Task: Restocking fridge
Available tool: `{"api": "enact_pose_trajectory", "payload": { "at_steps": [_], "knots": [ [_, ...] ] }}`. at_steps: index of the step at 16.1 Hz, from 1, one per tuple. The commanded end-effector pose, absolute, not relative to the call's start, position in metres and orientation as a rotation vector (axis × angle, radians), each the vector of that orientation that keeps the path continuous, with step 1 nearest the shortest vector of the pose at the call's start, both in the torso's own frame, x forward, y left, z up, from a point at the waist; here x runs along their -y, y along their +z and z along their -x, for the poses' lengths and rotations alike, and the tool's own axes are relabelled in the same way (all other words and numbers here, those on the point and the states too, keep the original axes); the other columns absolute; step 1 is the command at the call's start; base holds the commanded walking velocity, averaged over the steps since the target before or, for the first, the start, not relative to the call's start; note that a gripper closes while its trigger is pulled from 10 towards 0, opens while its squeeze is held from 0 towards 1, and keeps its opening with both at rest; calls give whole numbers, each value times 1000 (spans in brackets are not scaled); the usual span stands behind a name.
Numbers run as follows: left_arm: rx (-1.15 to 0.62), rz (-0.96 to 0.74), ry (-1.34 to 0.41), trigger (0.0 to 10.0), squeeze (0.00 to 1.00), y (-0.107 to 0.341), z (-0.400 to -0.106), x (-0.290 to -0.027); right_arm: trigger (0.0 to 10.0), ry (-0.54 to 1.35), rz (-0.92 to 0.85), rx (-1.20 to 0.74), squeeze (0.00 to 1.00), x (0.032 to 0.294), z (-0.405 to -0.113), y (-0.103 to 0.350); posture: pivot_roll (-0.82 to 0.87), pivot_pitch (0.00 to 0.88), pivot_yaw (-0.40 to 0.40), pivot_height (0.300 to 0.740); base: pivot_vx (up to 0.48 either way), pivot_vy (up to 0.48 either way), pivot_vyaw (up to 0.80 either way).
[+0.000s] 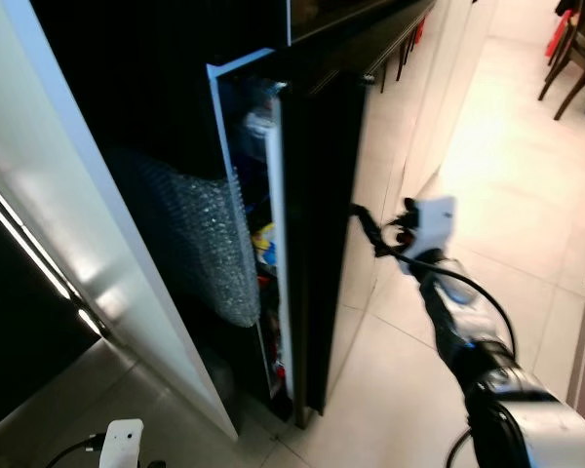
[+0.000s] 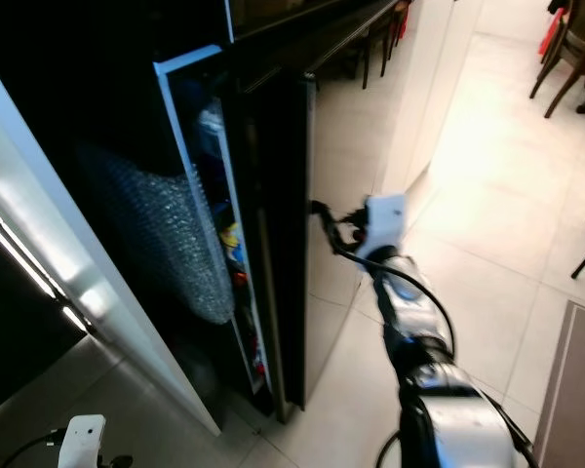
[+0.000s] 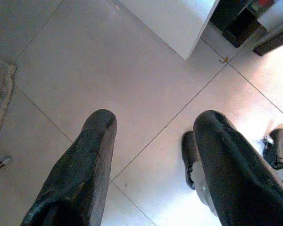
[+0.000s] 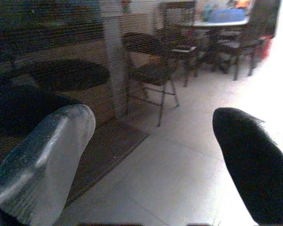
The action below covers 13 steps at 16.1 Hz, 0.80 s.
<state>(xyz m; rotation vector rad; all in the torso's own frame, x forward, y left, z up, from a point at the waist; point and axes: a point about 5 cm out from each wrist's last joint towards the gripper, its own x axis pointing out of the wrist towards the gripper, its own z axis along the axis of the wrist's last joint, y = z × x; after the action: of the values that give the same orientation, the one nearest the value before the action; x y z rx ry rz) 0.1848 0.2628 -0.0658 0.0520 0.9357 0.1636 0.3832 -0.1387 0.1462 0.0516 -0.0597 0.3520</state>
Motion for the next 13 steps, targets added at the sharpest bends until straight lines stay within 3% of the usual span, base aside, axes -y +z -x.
{"api": "enact_pose_trajectory", "payload": {
  "at_steps": [1,5,9,13],
  "knots": [
    [-957,-56,166,10000,0,-68,-181,-263,10000,444,-16,78,0,111,-388,159,-10,0,11,740,0,0,0],
    [-956,-52,171,10000,0,-68,-182,-263,10000,535,-3,64,0,80,-389,164,-5,0,9,740,0,0,0],
    [-955,-52,169,10000,0,-68,-182,-262,10000,558,-35,36,0,71,-387,160,-5,0,9,740,0,0,0],
    [-954,-51,168,10000,0,-68,-182,-262,10000,545,-46,27,0,80,-386,155,-5,0,8,740,0,0,0]
  ]
}}
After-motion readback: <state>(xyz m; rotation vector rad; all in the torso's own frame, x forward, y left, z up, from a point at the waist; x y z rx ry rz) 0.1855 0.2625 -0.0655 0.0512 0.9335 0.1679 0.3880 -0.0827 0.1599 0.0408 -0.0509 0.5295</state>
